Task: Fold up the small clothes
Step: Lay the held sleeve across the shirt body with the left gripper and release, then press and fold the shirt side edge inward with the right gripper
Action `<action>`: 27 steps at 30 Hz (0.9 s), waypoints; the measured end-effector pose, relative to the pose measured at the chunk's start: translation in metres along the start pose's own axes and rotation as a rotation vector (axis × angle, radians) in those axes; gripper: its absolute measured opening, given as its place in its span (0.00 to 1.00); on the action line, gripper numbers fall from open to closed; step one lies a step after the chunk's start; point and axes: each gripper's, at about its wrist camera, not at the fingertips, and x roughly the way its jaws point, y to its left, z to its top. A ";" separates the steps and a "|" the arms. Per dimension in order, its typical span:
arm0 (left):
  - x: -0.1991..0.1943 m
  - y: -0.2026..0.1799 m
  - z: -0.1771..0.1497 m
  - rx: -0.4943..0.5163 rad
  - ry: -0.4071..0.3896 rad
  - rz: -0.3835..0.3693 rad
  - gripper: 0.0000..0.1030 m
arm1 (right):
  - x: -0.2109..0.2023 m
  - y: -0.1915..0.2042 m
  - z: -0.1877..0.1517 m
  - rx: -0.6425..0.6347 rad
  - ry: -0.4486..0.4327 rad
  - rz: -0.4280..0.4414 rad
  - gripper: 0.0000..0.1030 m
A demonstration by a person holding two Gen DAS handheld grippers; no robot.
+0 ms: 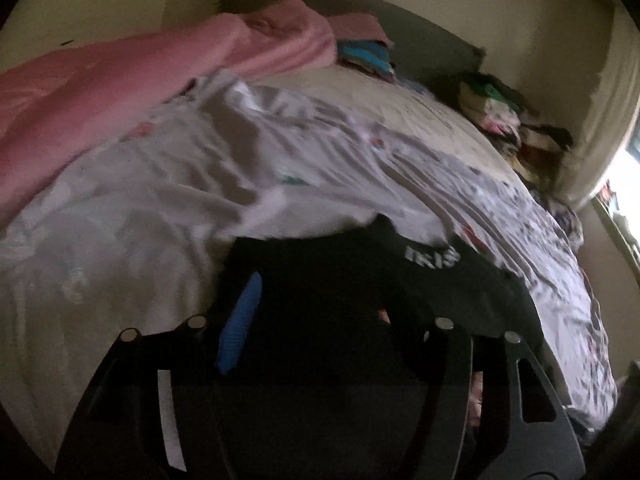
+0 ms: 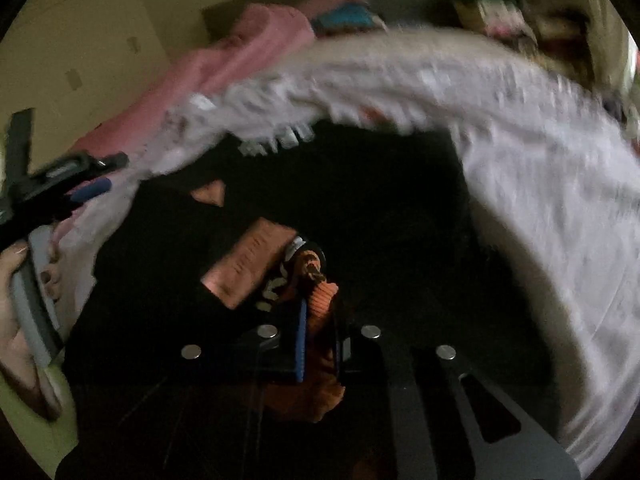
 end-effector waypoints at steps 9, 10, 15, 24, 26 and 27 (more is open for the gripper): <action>-0.008 0.012 0.001 -0.037 -0.029 0.005 0.52 | -0.054 0.045 0.085 -0.318 -0.234 -0.010 0.09; -0.007 0.011 0.000 -0.035 -0.028 0.005 0.52 | -0.056 0.046 0.094 -0.346 -0.254 -0.018 0.09; 0.001 0.000 -0.007 0.011 0.001 0.011 0.52 | -0.025 0.033 0.105 -0.367 -0.191 -0.073 0.09; 0.020 -0.035 -0.031 0.140 0.057 0.022 0.52 | 0.020 0.004 0.081 -0.296 -0.087 -0.149 0.10; 0.023 -0.041 -0.036 0.161 0.072 0.019 0.52 | 0.025 0.001 0.077 -0.286 -0.076 -0.162 0.10; 0.025 -0.043 -0.038 0.167 0.077 0.019 0.52 | 0.028 -0.002 0.075 -0.284 -0.070 -0.175 0.10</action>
